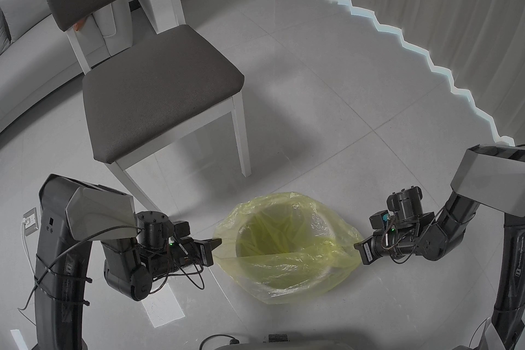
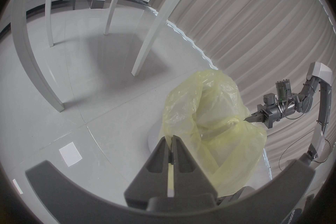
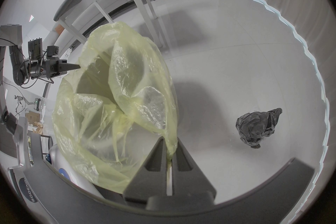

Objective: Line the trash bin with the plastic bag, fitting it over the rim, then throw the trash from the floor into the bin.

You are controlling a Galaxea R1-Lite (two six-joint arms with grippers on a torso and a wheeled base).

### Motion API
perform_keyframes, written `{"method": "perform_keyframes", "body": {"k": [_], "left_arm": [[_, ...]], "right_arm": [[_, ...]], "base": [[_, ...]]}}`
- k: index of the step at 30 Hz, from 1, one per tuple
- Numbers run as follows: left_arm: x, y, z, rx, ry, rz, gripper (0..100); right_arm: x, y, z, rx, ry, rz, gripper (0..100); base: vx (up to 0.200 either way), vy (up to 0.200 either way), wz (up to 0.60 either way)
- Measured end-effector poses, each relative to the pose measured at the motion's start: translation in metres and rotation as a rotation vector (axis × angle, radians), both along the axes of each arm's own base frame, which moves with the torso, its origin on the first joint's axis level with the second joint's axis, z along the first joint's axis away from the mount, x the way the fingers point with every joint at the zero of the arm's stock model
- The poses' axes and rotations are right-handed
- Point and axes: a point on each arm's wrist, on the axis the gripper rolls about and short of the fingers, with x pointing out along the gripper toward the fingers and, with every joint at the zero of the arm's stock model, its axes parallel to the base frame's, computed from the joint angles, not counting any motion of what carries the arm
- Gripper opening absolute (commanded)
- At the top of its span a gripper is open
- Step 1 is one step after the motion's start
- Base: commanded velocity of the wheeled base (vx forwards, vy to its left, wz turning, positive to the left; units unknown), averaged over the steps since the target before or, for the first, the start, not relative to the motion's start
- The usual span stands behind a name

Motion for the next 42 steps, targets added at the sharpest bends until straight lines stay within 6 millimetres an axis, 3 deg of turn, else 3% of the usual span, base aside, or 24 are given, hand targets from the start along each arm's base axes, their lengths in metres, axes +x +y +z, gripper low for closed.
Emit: {"method": "perform_keyframes", "body": {"k": [9,22,36,37,39,40,42], "left_arm": [[0.003,-0.004,-0.022,0.067,0.036,-0.039,0],[-0.012,0.008,-0.026,0.259,-0.027,-0.149,0],[0.03,-0.001,-0.02,0.329,-0.027,-0.106,0],[0.032,-0.002,-0.019,0.327,-0.03,-0.103,0],[0.032,-0.004,-0.017,0.322,-0.035,-0.105,0],[0.032,-0.005,-0.016,0.32,-0.037,-0.107,100],[0.029,-0.006,-0.014,0.315,-0.034,-0.115,100]], "right_arm": [[0.016,0.003,-0.027,-0.017,0.034,0.002,0],[-0.004,-0.01,-0.043,-0.152,0.121,0.114,0],[0.037,-0.006,-0.031,-0.202,0.059,0.057,0],[0.038,-0.007,-0.031,-0.204,0.056,0.055,100],[0.039,-0.007,-0.032,-0.209,0.059,0.056,100],[0.038,-0.008,-0.032,-0.209,0.061,0.056,100],[0.037,-0.008,-0.032,-0.209,0.064,0.054,100]], "base": [[0.0,0.0,0.0],[0.0,0.0,0.0],[0.0,0.0,0.0],[0.0,0.0,0.0],[0.0,0.0,0.0],[0.0,0.0,0.0],[0.0,0.0,0.0]]}}
